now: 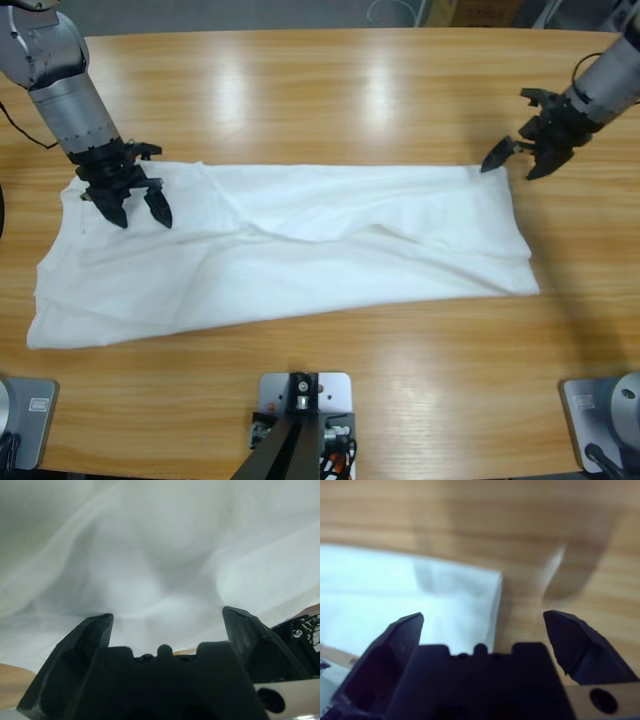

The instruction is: Fold clothes

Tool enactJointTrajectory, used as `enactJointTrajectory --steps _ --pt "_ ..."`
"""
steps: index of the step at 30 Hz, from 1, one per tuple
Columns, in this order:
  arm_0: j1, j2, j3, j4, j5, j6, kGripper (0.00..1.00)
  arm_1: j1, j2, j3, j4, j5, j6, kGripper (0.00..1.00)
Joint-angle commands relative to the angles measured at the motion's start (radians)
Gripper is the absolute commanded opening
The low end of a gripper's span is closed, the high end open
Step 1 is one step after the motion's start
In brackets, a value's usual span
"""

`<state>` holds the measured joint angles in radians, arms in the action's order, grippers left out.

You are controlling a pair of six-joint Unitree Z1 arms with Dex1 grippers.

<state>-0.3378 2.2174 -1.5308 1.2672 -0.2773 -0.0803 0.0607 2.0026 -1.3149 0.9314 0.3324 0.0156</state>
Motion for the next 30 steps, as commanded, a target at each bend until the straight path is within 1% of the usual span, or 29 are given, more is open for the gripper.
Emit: enactJointTrajectory --steps 1,3,5,7,9,11,12,13,16,18,21,24,28,30 --pt "-0.051 -0.406 0.066 -0.165 0.026 0.035 0.885 -0.012 -0.234 0.145 0.004 0.078 0.065 0.991" --pt "-0.054 -0.490 0.114 -0.210 0.011 0.039 0.885 -0.011 -0.263 0.151 0.004 0.102 0.077 0.991" --pt "-0.054 -0.546 0.154 -0.236 0.002 0.039 0.885 -0.004 -0.289 0.173 -0.014 0.168 0.105 0.987" --pt "-0.050 -0.573 0.173 -0.236 0.001 0.038 0.887 -0.004 -0.328 0.239 -0.081 0.224 0.155 0.987" --pt "-0.049 -0.595 0.189 -0.235 0.001 0.037 0.889 -0.004 -0.349 0.311 -0.144 0.242 0.190 0.987" --pt "-0.049 -0.623 0.205 -0.235 0.001 0.039 0.890 -0.004 -0.378 0.362 -0.181 0.239 0.230 0.982" --pt "-0.050 -0.636 0.211 -0.235 0.001 0.039 0.890 -0.014 -0.400 0.388 -0.208 0.233 0.273 0.982" --pt "-0.050 -0.646 0.214 -0.235 0.001 0.039 0.890 -0.032 -0.421 0.438 -0.263 0.232 0.329 0.982" --pt "-0.050 -0.676 0.216 -0.234 0.001 0.038 0.890 -0.036 -0.450 0.596 -0.477 0.234 0.483 0.982" --pt "-0.050 -0.698 0.216 -0.233 0.001 0.037 0.890 -0.036 -0.453 0.663 -0.578 0.234 0.531 0.982" --pt "-0.051 -0.719 0.223 -0.230 0.003 0.033 0.890 -0.036 -0.438 0.709 -0.662 0.234 0.558 0.982" --pt "-0.052 -0.738 0.231 -0.224 0.004 0.020 0.890 -0.044 -0.408 0.734 -0.710 0.235 0.565 0.982" --pt "-0.052 -0.752 0.242 -0.208 0.007 0.012 0.890 -0.102 -0.394 0.756 -0.734 0.234 0.549 0.982" --pt "-0.053 -0.756 0.249 -0.205 0.008 0.006 0.890 -0.108 -0.378 0.754 -0.740 0.231 0.549 0.982"
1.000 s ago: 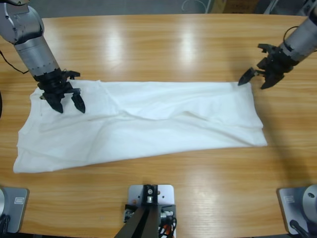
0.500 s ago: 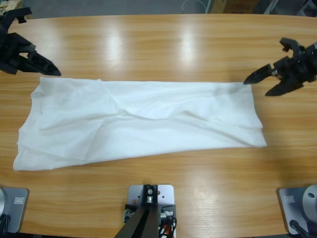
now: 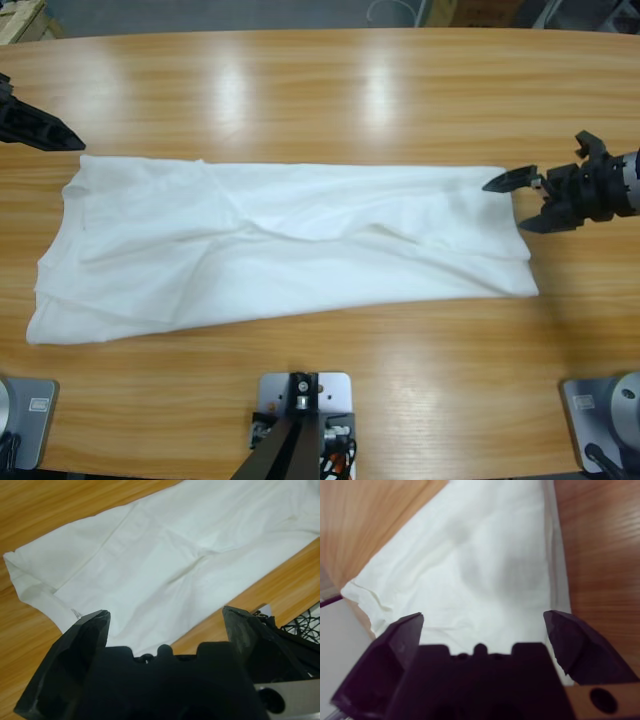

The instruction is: Fold clothes

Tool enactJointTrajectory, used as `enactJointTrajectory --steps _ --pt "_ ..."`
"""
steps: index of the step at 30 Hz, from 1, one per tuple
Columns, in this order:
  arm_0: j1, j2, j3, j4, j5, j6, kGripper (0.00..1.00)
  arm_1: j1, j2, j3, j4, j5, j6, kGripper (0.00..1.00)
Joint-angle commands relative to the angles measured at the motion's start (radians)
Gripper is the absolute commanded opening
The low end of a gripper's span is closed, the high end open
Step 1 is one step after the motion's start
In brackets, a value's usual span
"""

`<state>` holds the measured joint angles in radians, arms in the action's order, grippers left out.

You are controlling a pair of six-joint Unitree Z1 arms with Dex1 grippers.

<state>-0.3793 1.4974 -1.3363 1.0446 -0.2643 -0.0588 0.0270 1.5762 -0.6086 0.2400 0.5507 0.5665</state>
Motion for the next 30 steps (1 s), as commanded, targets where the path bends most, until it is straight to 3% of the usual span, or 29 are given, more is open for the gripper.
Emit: enactJointTrajectory --steps 1,14,27,30 --pt "-0.012 -0.039 0.055 0.021 -0.004 -0.017 0.890 -0.075 0.062 0.047 -0.053 0.012 -0.002 0.982" --pt "-0.013 -0.052 0.053 0.038 0.010 -0.031 0.890 -0.078 0.262 0.165 -0.279 0.053 0.008 0.982" --pt "-0.013 -0.048 0.051 0.037 0.011 -0.035 0.890 0.040 0.243 0.228 -0.281 0.091 0.085 0.970" --pt "-0.013 -0.046 0.051 0.037 0.013 -0.035 0.890 0.051 0.240 0.240 -0.281 0.092 0.102 0.908"
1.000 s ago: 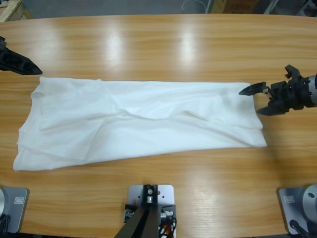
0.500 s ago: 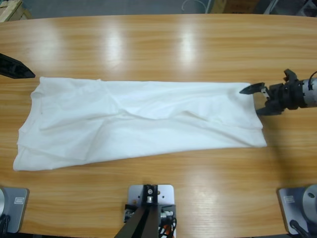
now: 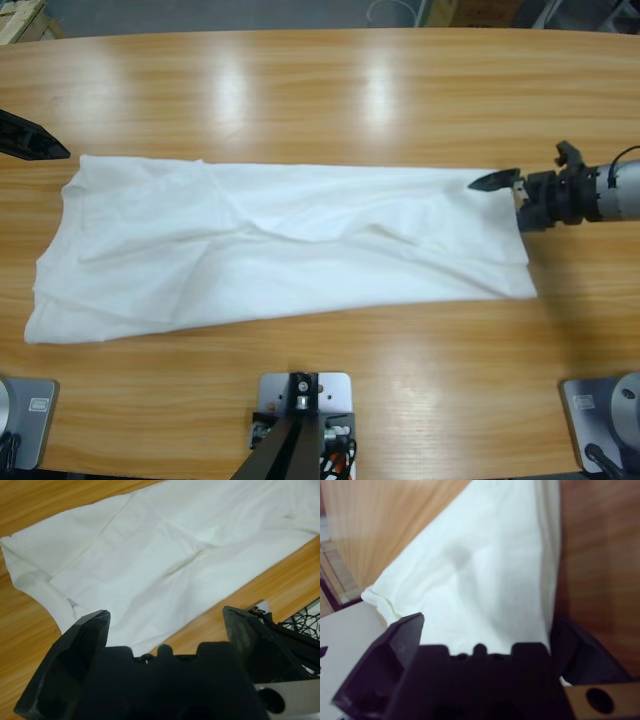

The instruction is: Fold clothes

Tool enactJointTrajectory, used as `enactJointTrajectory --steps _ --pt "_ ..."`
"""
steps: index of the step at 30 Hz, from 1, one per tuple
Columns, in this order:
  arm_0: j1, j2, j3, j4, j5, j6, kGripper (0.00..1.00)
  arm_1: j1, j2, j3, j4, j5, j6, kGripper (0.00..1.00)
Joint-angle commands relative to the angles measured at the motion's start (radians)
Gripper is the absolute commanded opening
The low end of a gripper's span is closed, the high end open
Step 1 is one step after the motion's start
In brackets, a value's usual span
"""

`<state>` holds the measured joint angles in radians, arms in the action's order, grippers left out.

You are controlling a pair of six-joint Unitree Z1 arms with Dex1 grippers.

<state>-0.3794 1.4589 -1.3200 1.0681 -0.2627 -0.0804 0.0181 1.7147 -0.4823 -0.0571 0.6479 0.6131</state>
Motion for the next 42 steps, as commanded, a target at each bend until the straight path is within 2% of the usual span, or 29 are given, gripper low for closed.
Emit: enactJointTrajectory --steps 1,2,3,4,8,9,10,20,27,36,42 --pt "-0.013 -0.008 0.035 0.013 0.011 -0.013 0.890 0.059 0.101 0.114 0.016 -0.005 0.058 0.900" --pt "-0.013 -0.008 0.035 0.013 0.011 -0.013 0.890 0.060 0.101 0.115 0.016 -0.005 0.059 0.834" --pt "-0.013 -0.009 0.035 0.013 0.011 -0.013 0.890 0.059 0.101 0.116 0.016 -0.006 0.059 0.655" --pt "-0.013 -0.011 0.035 0.013 0.012 -0.012 0.890 0.059 0.102 0.116 0.016 -0.007 0.059 0.553" --pt "-0.013 -0.010 0.034 0.013 0.017 -0.012 0.890 0.059 0.105 0.121 0.016 -0.014 0.064 0.276" --pt "-0.013 -0.009 0.033 0.012 0.017 -0.012 0.890 0.060 0.105 0.122 0.016 -0.018 0.066 0.070" --pt "-0.013 -0.008 0.032 0.012 0.017 -0.012 0.890 0.060 0.105 0.122 0.016 -0.019 0.066 0.000" --pt "-0.013 -0.004 0.036 0.012 0.017 -0.012 0.891 0.060 0.090 0.123 -0.012 -0.028 0.065 0.000" --pt "-0.013 0.004 0.030 0.010 0.017 -0.012 0.890 0.026 0.075 0.093 0.014 0.009 0.045 0.000" --pt "-0.013 0.015 0.028 0.006 0.021 -0.010 0.894 -0.171 0.110 -0.149 0.288 0.003 -0.121 0.000" --pt "-0.010 0.032 0.027 0.000 0.022 -0.012 0.893 -0.319 0.148 -0.360 0.535 -0.081 -0.288 0.000"
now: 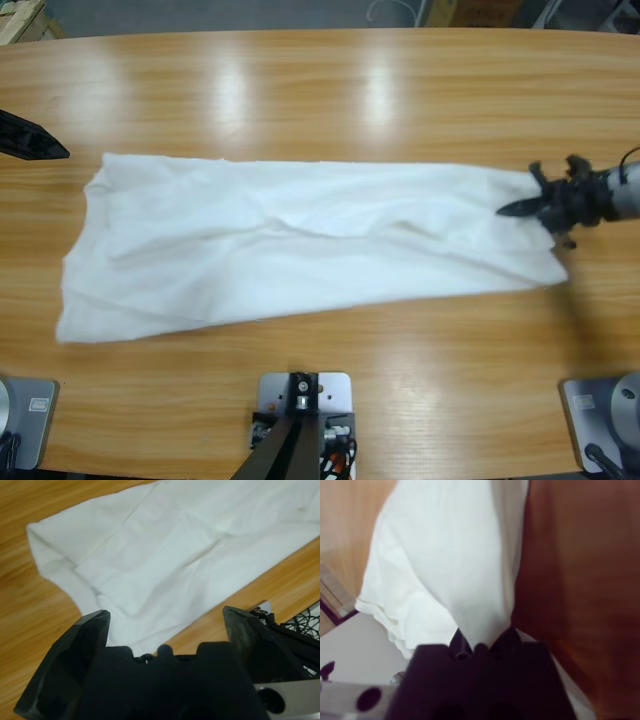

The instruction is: Fold clothes

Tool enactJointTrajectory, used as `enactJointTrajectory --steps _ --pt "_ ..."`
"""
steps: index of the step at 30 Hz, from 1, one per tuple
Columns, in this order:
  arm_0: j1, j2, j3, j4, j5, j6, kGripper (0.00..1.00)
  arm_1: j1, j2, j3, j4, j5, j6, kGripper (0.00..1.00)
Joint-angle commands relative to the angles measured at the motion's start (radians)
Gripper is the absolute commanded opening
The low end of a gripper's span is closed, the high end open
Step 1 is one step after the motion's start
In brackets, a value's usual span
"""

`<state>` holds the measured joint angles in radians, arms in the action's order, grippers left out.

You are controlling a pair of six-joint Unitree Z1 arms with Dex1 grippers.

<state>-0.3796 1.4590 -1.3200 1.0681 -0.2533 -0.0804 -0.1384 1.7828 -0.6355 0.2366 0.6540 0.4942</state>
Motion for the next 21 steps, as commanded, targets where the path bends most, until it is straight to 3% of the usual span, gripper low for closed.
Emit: enactJointTrajectory --steps 1,10,21 --pt "-0.010 0.035 0.027 -0.002 0.012 -0.012 0.893 -0.190 0.089 -0.230 0.263 -0.097 -0.189 0.000" --pt "-0.010 0.053 0.025 -0.004 0.011 -0.010 0.893 -0.334 0.154 -0.451 0.453 -0.222 -0.303 0.000" --pt "-0.010 0.080 0.028 -0.004 0.011 -0.010 0.894 -0.437 0.156 -0.545 0.533 -0.293 -0.309 0.000"
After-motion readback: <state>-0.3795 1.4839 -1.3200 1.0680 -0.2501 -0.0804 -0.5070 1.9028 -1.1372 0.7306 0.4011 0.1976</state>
